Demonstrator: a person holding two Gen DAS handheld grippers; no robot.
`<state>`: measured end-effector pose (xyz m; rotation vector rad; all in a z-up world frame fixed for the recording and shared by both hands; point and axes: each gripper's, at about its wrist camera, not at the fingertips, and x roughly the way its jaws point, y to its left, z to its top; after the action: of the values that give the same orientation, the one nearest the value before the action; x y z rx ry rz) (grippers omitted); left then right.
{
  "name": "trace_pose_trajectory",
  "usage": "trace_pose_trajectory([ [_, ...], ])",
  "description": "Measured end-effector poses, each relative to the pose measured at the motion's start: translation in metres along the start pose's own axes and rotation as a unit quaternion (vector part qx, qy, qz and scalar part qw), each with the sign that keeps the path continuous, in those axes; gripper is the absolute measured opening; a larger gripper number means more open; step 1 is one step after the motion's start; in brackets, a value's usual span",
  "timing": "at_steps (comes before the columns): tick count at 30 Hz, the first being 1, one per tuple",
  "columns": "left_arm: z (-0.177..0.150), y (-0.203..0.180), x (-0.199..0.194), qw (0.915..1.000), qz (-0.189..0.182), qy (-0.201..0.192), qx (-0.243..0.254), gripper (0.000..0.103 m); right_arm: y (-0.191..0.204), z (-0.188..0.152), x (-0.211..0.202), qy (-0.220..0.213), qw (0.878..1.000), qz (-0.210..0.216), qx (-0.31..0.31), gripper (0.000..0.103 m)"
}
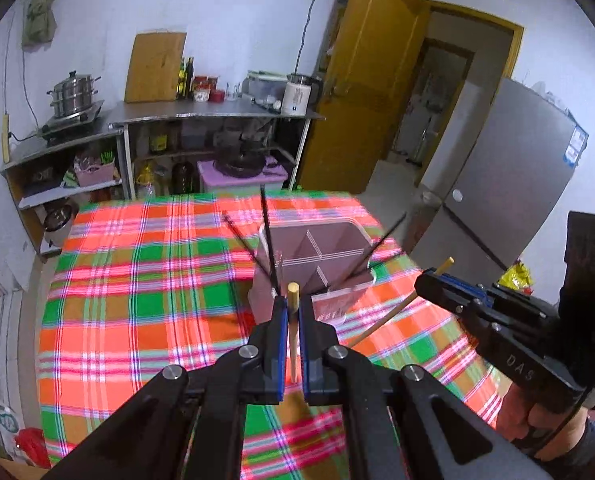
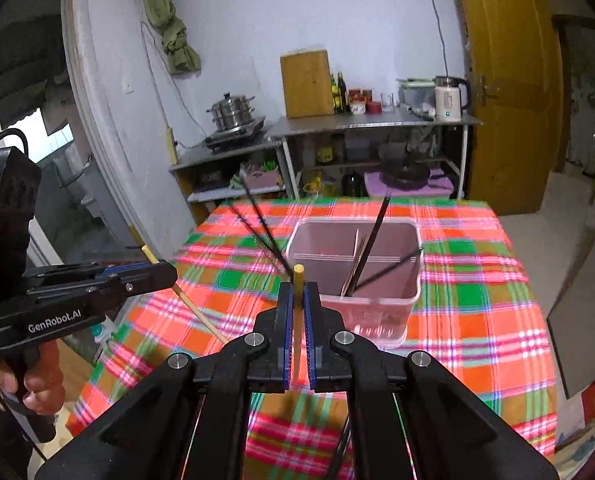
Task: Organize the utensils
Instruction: 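Carry both wooden chopsticks over the pink basket and open both tools, then withdraw both open tools from the basket toward the black chopsticks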
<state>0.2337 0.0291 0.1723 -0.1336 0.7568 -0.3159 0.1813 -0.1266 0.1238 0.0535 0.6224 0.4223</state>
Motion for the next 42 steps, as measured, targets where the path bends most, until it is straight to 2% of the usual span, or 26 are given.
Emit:
trace_pose_trajectory([
  [8, 0.044, -0.01, -0.002, 0.9994, -0.013, -0.033, 0.001, 0.005, -0.001, 0.04, -0.004, -0.039, 0.999, -0.012, -0.005, 0.005],
  [16, 0.071, -0.012, 0.008, 0.9984, -0.015, -0.054, -0.007, 0.005, -0.009, 0.055, 0.001, -0.059, 0.998, -0.021, 0.004, 0.005],
  [21, 0.069, -0.01, 0.029, 0.9988, -0.015, -0.047, -0.008, 0.005, -0.013, 0.054, 0.013, -0.061, 0.998, -0.031, 0.003, 0.005],
  [27, 0.059, -0.004, 0.06, 0.9996, -0.006, -0.027, -0.008, 0.005, -0.015, 0.045, 0.039, -0.041, 0.998, -0.043, -0.001, 0.005],
  [42, 0.042, -0.001, 0.103, 0.9999, 0.004, 0.009, 0.004, 0.005, -0.024, 0.026, 0.075, 0.004, 0.999, -0.044, 0.001, 0.005],
])
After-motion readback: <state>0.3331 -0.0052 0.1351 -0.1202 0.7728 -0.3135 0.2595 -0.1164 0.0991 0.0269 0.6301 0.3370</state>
